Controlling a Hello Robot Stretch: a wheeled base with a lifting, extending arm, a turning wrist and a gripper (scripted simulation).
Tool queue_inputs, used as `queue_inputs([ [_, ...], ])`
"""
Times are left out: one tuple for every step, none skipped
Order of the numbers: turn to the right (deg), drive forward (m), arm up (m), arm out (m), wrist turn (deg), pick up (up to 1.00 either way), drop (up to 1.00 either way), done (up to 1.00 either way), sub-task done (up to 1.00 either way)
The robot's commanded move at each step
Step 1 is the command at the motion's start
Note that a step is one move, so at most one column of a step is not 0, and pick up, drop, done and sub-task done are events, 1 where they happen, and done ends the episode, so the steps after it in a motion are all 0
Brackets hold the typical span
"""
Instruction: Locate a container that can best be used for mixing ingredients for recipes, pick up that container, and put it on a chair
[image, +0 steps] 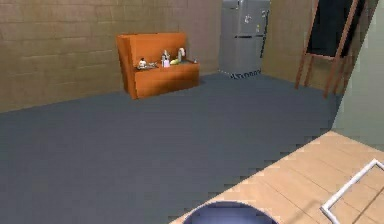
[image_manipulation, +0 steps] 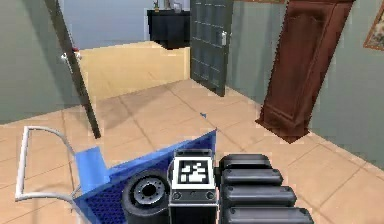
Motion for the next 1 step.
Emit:
queue_inputs([
  [-45.0, 0.0, 0.0, 0.0, 0.0, 0.0, 0.0, 0.0, 0.0],
])
